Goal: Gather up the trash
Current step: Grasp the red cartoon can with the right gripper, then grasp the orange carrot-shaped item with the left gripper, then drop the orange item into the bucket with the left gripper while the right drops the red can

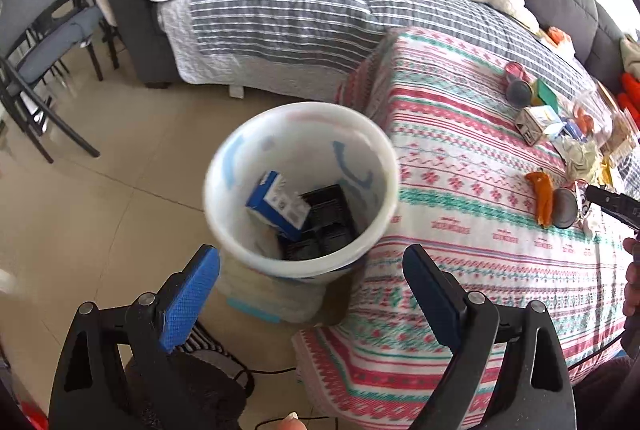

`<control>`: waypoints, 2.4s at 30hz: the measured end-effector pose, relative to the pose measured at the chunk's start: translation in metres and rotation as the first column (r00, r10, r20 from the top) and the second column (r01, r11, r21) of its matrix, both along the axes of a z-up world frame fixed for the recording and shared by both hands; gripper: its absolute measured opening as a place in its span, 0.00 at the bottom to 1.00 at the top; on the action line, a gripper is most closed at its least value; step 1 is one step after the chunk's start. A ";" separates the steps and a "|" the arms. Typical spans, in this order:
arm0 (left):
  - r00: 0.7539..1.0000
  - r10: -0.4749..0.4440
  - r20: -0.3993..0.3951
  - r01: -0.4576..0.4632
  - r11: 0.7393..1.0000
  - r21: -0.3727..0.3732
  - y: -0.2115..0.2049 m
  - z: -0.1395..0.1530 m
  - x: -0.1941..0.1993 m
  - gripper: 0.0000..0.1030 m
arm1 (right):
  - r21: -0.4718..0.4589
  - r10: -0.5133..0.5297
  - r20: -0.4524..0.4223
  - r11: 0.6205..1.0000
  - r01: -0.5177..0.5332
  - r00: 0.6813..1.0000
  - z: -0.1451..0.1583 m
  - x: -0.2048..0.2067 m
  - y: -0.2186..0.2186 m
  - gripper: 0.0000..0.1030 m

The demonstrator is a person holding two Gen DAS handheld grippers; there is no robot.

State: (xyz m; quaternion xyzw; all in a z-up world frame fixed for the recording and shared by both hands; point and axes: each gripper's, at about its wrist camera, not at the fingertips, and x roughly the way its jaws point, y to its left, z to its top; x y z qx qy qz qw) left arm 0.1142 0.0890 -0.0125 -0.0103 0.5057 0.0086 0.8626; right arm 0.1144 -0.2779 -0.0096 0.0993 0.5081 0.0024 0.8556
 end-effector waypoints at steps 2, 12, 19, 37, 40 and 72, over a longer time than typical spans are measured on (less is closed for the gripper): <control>1.000 -0.009 -0.002 0.009 1.000 0.002 -0.008 0.000 0.003 0.92 | 0.002 0.024 -0.020 1.000 -0.024 1.000 -0.006 0.004 0.002 0.91; 0.999 -0.038 -0.020 0.038 0.999 -0.001 -0.032 -0.004 0.013 0.92 | -0.054 0.090 -0.078 0.994 -0.095 0.993 -0.025 0.019 0.016 0.93; 0.997 -0.072 -0.037 0.071 0.997 -0.042 -0.053 -0.005 0.021 0.92 | -0.023 0.073 -0.055 0.997 -0.075 0.996 -0.017 0.015 0.008 0.87; 0.961 -0.273 -0.046 0.265 0.954 -0.141 -0.194 -0.029 0.048 0.82 | 0.042 -0.119 0.042 0.992 0.117 0.992 0.020 -0.045 -0.089 0.87; 0.951 -0.307 -0.033 0.299 0.941 -0.160 -0.211 -0.034 0.051 0.70 | 0.046 -0.139 0.039 0.989 0.137 0.989 0.020 -0.050 -0.104 0.87; 0.934 -0.351 0.065 0.356 0.924 -0.138 -0.207 -0.018 0.046 0.13 | 0.065 -0.126 0.064 0.990 0.122 0.990 0.025 -0.039 -0.092 0.87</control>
